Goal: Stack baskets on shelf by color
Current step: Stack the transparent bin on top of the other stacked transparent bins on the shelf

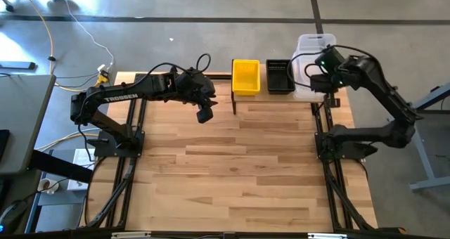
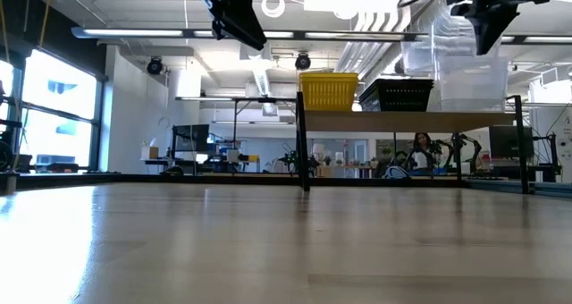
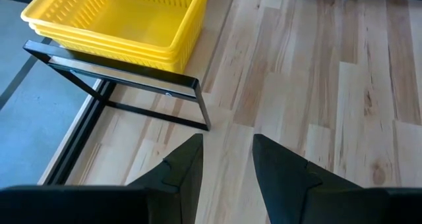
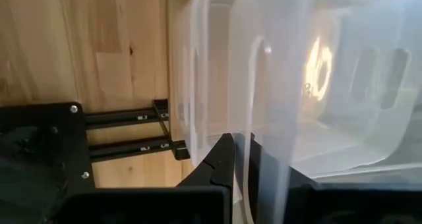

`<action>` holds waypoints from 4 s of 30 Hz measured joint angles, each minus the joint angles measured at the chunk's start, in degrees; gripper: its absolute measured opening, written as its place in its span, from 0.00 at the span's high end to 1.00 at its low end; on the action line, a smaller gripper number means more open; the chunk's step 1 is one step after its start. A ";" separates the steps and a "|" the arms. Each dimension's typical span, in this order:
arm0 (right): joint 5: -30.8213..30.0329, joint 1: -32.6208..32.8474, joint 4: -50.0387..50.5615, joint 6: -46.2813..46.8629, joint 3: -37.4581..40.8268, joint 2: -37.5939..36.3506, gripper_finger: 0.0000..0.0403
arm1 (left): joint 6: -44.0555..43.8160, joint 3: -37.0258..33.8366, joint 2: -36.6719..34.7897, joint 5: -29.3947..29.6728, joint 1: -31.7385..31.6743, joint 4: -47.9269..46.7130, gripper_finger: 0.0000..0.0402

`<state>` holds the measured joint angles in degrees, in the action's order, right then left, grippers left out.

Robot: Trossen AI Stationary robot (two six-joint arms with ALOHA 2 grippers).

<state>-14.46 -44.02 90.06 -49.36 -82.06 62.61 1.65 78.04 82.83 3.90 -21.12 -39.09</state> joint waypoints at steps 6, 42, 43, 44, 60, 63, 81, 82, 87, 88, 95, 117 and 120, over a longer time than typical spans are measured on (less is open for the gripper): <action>2.67 -2.51 -0.11 -0.82 0.00 1.76 1.00 | -0.02 0.00 0.00 0.24 0.00 0.00 0.70; 4.07 -4.45 -0.04 1.33 0.00 1.51 1.00 | 0.04 0.00 0.00 1.90 0.01 -0.02 0.70; 4.05 -4.33 -0.04 1.34 0.00 1.51 1.00 | 0.04 0.00 0.00 1.89 0.01 -0.02 0.70; 4.05 -4.17 -0.05 1.33 0.00 1.51 1.00 | 0.04 0.00 0.00 1.89 0.01 -0.02 0.70; -0.42 -1.19 -0.08 2.86 -0.02 1.42 0.83 | 0.05 0.00 0.00 1.88 0.00 -0.03 0.70; -2.62 -1.19 -0.21 2.86 -0.02 1.15 0.82 | 0.06 0.00 0.00 1.88 0.00 -0.04 0.70; -4.21 -1.19 -0.50 5.65 -0.04 -0.02 0.82 | 0.07 0.00 0.02 1.88 0.00 -0.04 0.70; -4.21 -1.19 -0.50 5.93 -0.04 -0.02 0.82 | 0.07 0.00 0.02 1.88 0.00 -0.04 0.70; -4.21 -1.19 -0.50 7.01 -0.04 -0.02 0.82 | 0.07 0.00 0.02 1.88 0.00 -0.04 0.70; -4.25 -1.19 -0.50 7.01 -0.04 -0.02 0.82 | 0.07 0.00 0.02 1.88 0.00 -0.04 0.70; -3.92 -1.19 -0.62 7.89 -0.04 0.07 0.82 | 0.07 0.00 0.02 1.88 0.00 -0.04 0.70; -4.43 -1.21 -0.13 10.57 -0.04 -0.40 0.62 | 0.07 0.00 0.02 1.88 0.00 -0.04 0.70; -4.47 -1.21 -0.11 10.86 -0.04 -0.99 0.62 | 0.07 0.00 0.02 1.88 0.00 -0.04 0.70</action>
<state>-18.93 -45.23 89.95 -38.50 -82.11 61.61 1.72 78.04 82.85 5.78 -21.12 -39.13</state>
